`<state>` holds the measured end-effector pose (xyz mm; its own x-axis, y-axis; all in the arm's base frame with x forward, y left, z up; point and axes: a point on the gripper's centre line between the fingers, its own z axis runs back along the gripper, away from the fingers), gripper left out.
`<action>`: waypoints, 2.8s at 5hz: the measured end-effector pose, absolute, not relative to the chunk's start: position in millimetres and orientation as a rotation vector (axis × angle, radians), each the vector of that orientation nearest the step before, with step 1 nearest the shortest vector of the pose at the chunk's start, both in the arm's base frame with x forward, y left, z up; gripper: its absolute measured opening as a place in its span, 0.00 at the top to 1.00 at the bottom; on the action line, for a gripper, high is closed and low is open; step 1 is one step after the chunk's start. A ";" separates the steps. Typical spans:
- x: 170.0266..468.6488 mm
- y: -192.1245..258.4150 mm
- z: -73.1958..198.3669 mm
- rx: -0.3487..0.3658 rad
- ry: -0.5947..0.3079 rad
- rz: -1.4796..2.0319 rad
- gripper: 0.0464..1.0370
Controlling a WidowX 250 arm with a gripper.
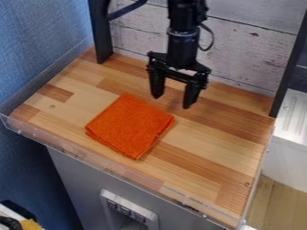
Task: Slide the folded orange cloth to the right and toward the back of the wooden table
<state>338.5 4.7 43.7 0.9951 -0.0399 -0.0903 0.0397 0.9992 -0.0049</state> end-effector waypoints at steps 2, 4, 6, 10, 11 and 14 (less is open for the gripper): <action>316.1 12.2 42.0 -0.002 -0.009 -0.078 0.04; 297.1 18.7 31.5 0.000 -0.049 -0.118 0.04; 286.5 28.8 38.5 -0.010 -0.017 -0.137 0.08; 289.2 34.3 38.3 -0.010 0.006 -0.158 0.98; 289.3 42.1 36.0 -0.006 0.003 -0.148 0.98; 282.2 48.4 23.4 0.004 -0.007 -0.142 0.98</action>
